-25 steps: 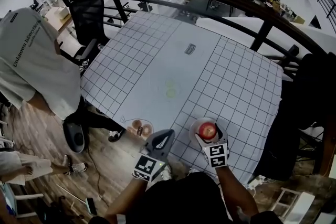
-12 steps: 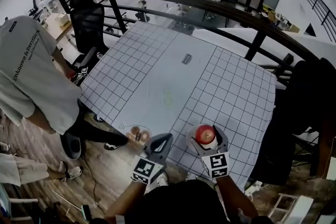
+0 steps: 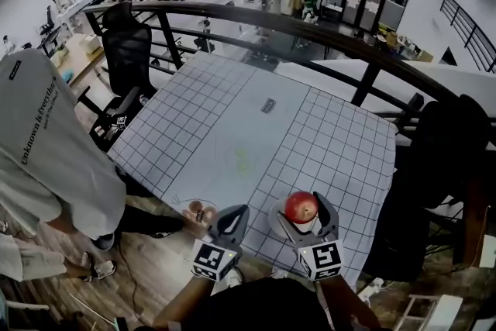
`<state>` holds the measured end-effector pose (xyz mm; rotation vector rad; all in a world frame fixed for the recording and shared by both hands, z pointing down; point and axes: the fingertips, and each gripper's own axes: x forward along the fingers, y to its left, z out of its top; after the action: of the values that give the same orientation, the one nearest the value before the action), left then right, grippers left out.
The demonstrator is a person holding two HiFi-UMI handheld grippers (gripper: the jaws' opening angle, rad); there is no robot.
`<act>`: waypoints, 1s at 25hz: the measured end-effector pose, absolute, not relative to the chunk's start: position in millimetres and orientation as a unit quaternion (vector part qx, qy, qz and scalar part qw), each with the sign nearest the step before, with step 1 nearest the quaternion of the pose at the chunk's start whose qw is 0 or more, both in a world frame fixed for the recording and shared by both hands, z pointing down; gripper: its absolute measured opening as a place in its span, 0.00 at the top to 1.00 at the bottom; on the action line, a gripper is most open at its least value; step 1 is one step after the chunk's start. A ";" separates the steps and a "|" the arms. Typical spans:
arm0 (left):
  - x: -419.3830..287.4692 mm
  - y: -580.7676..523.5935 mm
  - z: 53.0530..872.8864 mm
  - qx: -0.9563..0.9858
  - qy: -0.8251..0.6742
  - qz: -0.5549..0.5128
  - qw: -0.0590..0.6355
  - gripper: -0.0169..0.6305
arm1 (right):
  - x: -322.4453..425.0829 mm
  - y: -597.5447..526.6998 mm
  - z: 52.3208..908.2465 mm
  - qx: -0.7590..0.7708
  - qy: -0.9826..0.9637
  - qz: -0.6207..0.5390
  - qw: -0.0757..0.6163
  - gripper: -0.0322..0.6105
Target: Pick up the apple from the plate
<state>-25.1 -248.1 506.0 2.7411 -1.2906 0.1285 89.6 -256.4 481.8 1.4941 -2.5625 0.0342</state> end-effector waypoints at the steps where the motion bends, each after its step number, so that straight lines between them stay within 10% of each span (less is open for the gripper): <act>1: -26.2 -247.6 502.7 0.901 -0.428 0.039 0.054 0.94 | 89.7 -254.8 474.9 0.502 -0.861 0.012 0.079 0.28; 25: -32.4 -244.5 465.1 0.898 -0.438 -0.004 0.039 0.94 | 84.6 -240.0 422.8 0.522 -0.850 -0.044 0.051 0.28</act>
<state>-32.4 -244.5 465.1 2.7532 -1.3431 -0.0138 84.6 -240.0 422.8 1.5878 -2.5883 -0.1330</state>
